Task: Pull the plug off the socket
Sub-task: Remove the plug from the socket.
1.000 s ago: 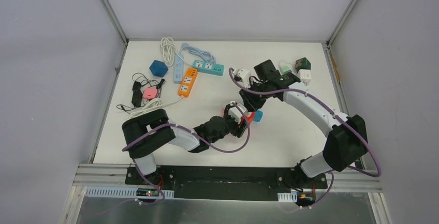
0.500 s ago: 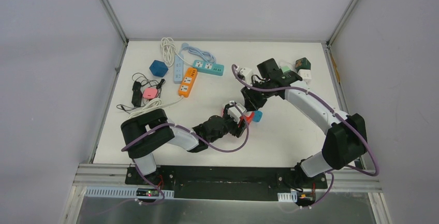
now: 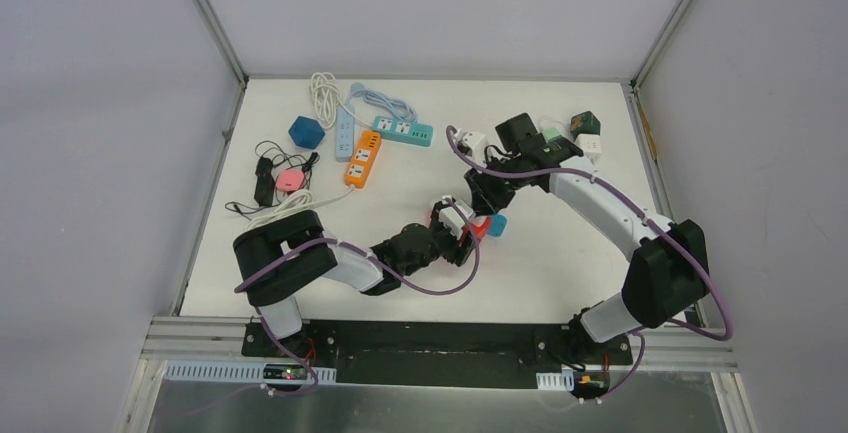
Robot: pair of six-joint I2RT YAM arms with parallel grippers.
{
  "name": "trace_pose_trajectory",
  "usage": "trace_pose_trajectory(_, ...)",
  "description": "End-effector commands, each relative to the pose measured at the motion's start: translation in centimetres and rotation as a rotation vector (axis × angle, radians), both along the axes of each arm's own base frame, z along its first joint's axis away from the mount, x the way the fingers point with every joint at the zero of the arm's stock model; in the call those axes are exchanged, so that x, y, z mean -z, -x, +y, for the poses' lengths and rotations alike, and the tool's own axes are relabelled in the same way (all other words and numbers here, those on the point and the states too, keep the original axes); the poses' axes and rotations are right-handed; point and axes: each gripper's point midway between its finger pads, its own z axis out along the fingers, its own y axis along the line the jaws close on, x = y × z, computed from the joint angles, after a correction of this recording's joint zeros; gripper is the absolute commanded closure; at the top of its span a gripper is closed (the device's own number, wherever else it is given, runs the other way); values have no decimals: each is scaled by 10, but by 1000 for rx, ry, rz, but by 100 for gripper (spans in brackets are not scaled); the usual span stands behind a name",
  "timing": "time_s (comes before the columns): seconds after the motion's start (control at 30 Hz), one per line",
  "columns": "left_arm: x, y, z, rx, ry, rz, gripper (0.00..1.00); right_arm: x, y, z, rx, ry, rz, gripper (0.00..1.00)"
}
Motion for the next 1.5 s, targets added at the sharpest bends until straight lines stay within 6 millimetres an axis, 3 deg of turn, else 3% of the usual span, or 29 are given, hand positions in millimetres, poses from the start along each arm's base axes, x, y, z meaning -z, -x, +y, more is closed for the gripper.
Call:
trace_pose_trajectory(0.0, 9, 5, 1, 42, -7, 31, 100, 3, 14, -13, 3, -33, 108, 100)
trace_pose_trajectory(0.13, 8, 6, -1, 60, 3, 33, 100, 3, 17, -11, -4, -48, 135, 100)
trace_pose_trajectory(0.4, 9, 7, -3, 67, 3, 40, 100, -1, 47, 21, -130, -68, 145, 100)
trace_pose_trajectory(0.73, 14, 6, -1, 73, -5, 47, 100, 2, 15, -13, 14, -43, 125, 100)
trace_pose_trajectory(0.83, 14, 6, -2, 79, 2, 46, 100, 0, 18, -9, 8, -60, 135, 100)
trace_pose_trajectory(1.07, 14, 6, -1, 77, 0, 50, 100, -1, 48, 23, -133, -62, 134, 100)
trace_pose_trajectory(1.47, 18, 4, 0, 87, -8, 57, 100, 1, 18, -6, 5, -48, 125, 100)
